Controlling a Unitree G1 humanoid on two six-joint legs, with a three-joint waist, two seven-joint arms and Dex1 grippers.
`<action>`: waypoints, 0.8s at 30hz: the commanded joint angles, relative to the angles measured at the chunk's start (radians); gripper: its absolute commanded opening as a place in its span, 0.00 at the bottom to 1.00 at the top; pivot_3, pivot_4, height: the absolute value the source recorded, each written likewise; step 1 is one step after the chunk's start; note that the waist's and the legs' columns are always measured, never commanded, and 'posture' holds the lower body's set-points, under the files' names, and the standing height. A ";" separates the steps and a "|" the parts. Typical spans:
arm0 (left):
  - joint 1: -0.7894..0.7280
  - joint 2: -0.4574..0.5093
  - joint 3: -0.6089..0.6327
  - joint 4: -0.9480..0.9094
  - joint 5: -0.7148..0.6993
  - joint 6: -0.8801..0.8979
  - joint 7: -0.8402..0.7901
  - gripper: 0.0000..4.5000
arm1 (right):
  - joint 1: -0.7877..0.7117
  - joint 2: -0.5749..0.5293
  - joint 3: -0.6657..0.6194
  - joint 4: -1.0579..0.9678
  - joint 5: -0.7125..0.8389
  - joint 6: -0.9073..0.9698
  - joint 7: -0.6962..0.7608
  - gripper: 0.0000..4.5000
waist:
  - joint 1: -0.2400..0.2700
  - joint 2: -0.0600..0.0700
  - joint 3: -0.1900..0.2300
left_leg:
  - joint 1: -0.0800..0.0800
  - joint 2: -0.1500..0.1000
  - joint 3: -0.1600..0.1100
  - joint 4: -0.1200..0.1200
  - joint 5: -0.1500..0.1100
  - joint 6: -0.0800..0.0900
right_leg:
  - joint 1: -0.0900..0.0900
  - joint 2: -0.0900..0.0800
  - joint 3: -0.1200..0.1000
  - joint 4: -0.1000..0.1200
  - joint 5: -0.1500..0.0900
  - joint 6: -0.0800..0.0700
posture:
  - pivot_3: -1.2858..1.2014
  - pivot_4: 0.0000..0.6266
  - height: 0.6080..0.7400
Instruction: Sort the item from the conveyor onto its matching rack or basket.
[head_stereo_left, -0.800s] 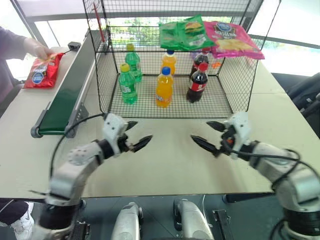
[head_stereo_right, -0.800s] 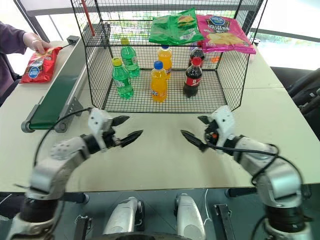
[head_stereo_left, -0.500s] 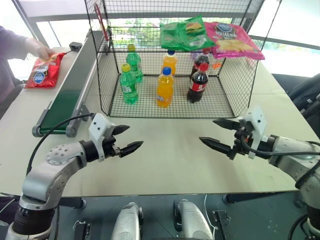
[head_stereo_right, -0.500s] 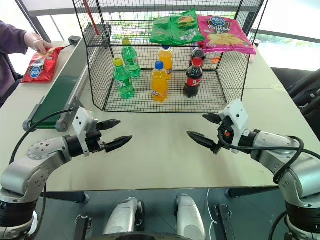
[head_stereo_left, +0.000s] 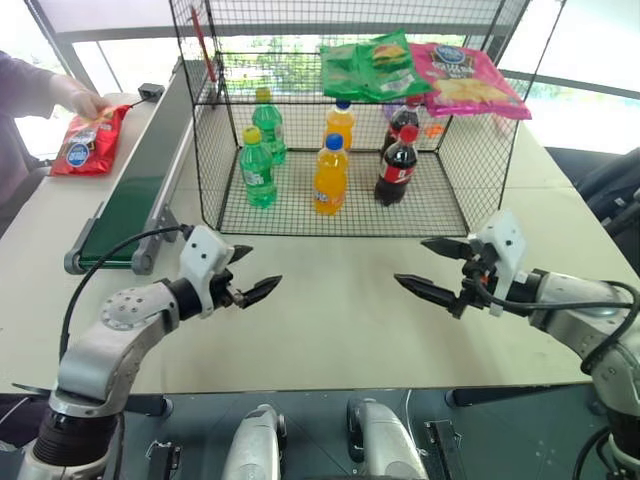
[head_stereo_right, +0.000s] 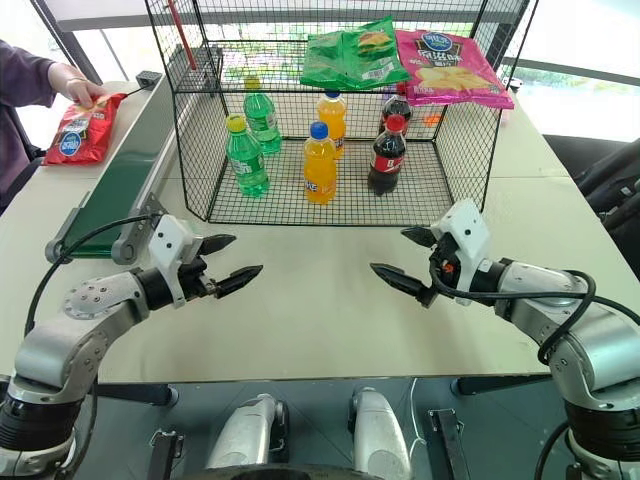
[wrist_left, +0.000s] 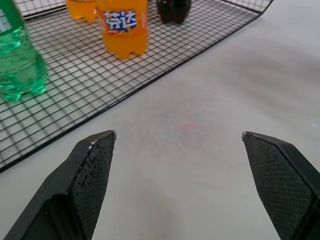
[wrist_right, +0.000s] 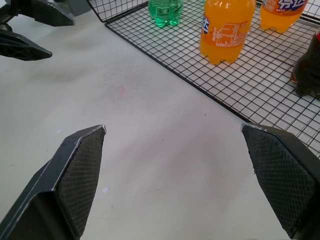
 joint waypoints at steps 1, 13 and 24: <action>-0.005 0.005 0.029 -0.006 -0.026 -0.009 -0.016 0.94 | -0.006 -0.002 -0.012 -0.018 -0.001 -0.021 -0.006 1.00 | 0.000 0.000 0.000 | 0.000 0.000 0.000 0.000 0.000 0.000 | 0.000 0.000 0.000 0.000 0.000 0.000 | 0.52 0.24 1.00; -0.021 0.006 0.022 0.006 -0.033 -0.007 -0.027 0.94 | -0.004 0.007 0.004 -0.004 -0.025 -0.043 -0.012 1.00 | 0.000 0.000 0.000 | 0.000 0.000 0.000 0.000 0.000 0.000 | 0.000 0.000 0.000 0.000 0.000 0.000 | 0.52 0.24 1.00; -0.013 0.006 0.026 -0.006 -0.041 0.004 -0.024 0.94 | -0.014 0.012 0.023 0.013 -0.042 -0.059 -0.018 1.00 | 0.000 0.000 0.000 | 0.000 0.000 0.000 0.000 0.000 0.000 | 0.000 0.000 0.000 0.000 0.000 0.000 | 0.52 0.24 1.00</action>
